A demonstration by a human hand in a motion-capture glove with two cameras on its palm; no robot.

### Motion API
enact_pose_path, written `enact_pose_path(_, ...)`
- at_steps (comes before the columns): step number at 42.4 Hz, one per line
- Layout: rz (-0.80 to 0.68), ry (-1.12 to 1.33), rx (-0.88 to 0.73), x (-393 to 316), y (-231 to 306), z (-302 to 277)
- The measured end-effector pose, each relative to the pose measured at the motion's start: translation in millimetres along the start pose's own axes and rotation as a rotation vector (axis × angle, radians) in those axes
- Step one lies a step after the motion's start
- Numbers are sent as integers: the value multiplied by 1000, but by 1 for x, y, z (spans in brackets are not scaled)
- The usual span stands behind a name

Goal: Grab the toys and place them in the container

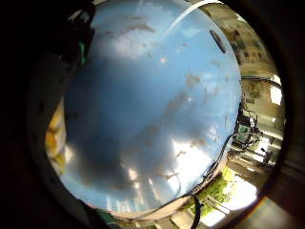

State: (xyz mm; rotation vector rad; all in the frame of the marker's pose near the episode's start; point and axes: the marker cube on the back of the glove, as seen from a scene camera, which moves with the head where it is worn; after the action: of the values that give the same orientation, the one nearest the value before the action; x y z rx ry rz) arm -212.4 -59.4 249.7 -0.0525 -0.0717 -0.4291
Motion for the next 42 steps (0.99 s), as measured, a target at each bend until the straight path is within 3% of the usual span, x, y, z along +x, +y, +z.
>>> enact_pose_path(6, -17, -21, 116, -5, -11, -2)
enact_pose_path(16, -19, -186, 18, 10, -16, -44)
enact_pose_path(30, 63, -89, 106, 28, -38, -247)
enact_pose_path(42, 54, 109, 198, -42, -91, -361)
